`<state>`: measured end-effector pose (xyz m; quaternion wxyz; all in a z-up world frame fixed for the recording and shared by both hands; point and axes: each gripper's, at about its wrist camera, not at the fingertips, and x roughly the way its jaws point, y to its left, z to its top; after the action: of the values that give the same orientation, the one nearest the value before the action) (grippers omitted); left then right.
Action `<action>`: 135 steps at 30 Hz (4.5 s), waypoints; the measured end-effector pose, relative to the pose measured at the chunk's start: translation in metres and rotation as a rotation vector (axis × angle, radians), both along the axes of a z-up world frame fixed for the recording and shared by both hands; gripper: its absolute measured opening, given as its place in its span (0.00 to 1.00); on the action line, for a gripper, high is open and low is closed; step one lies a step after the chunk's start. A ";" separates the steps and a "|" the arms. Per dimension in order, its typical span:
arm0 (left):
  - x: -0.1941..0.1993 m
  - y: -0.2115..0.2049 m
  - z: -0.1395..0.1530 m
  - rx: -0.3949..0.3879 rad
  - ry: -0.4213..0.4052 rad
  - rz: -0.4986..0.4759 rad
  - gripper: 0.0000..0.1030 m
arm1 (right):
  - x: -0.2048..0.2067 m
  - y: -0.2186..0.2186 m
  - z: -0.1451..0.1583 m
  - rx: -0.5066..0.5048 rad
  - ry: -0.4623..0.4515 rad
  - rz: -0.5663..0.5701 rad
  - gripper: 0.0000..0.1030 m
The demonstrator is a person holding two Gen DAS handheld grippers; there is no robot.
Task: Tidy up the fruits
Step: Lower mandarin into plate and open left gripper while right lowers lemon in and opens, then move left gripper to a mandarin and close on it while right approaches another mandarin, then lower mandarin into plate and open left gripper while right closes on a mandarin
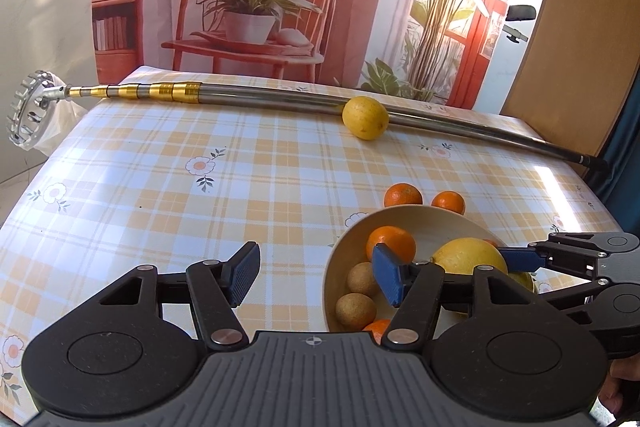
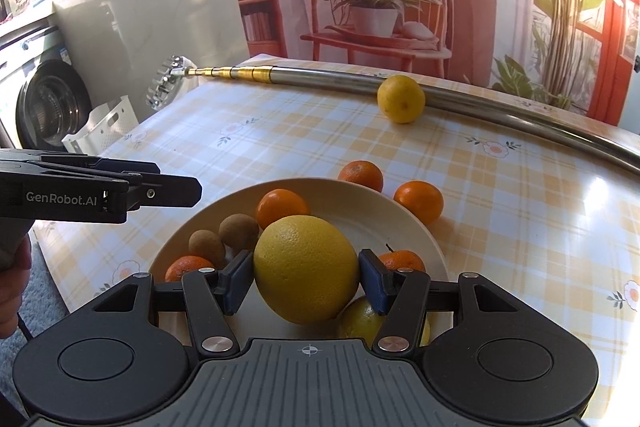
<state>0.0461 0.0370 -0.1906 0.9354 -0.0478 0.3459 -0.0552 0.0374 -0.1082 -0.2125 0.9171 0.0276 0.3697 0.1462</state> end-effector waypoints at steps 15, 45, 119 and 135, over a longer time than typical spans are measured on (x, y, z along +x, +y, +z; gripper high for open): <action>-0.001 -0.001 0.000 0.007 0.005 0.006 0.63 | 0.000 -0.002 0.000 0.013 0.001 -0.003 0.52; 0.022 0.013 0.048 0.029 -0.108 0.006 0.67 | -0.003 -0.077 0.070 0.003 -0.253 -0.231 0.51; 0.147 -0.016 -0.041 -0.096 0.227 -0.118 0.37 | 0.073 -0.094 -0.006 0.180 0.048 -0.255 0.52; 0.119 -0.001 -0.041 -0.086 0.156 -0.109 0.37 | 0.097 -0.086 -0.029 0.280 0.183 -0.259 0.37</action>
<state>0.1651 0.0359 -0.2313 0.8983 -0.0733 0.4171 -0.1171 0.1346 -0.1937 -0.2418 0.8781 0.2153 0.4207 0.0742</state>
